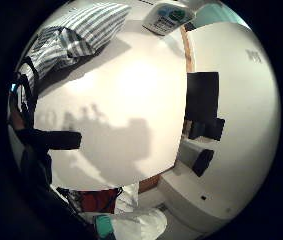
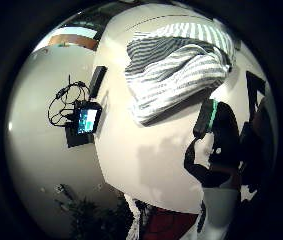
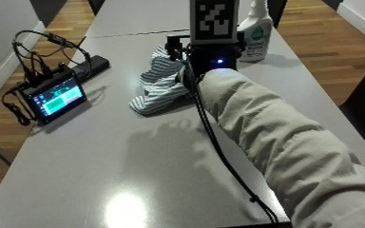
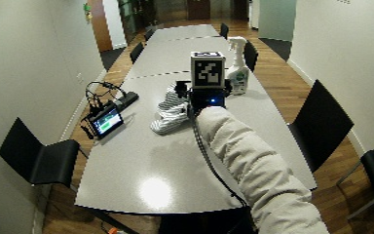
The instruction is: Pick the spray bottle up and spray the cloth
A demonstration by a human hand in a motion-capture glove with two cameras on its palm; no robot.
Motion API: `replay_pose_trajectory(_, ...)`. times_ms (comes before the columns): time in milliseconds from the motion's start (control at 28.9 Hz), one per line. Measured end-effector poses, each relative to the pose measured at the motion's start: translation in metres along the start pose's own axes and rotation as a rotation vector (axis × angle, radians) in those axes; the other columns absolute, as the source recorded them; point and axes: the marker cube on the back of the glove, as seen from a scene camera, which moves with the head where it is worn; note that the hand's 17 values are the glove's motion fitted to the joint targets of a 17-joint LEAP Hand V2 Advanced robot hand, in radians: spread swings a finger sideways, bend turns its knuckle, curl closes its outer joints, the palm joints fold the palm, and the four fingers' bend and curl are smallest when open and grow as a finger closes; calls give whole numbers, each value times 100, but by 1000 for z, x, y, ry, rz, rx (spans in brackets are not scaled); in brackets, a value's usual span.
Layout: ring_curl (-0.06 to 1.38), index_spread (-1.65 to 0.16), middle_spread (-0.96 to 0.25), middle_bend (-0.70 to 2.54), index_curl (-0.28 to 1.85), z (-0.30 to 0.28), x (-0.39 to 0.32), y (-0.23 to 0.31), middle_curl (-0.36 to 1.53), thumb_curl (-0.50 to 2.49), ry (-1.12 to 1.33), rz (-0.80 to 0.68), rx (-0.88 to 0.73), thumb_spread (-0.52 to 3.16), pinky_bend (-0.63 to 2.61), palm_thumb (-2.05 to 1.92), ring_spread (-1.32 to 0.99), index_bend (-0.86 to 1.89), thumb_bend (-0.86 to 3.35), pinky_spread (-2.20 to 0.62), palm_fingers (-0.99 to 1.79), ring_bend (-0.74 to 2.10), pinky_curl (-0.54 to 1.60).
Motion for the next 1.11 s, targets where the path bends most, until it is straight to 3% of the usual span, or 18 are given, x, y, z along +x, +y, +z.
replay_pose_trajectory(519, 38, -16, -8, 78, 31, -5, -6, 4, 33, 26, 26, -11, 36, 97, 87, 68, -13, 39, 50, -17, 140, 89, 35)
replay_pose_trajectory(623, 39, -18, -8, 78, 33, -3, 0, 5, 35, 29, -18, -24, 34, 99, 82, 68, -13, 35, 48, -18, 119, 85, 37)
replay_pose_trajectory(831, 40, -20, -7, 70, 36, -19, 41, 4, 37, 34, -494, -67, 162, 91, 64, 77, -11, 27, 41, -15, 80, 73, 37)
replay_pose_trajectory(1108, 35, -23, -5, 66, 45, -31, 137, -15, 39, 39, -896, 72, 412, 93, 13, 88, -9, 47, 41, -1, 25, 47, 25)
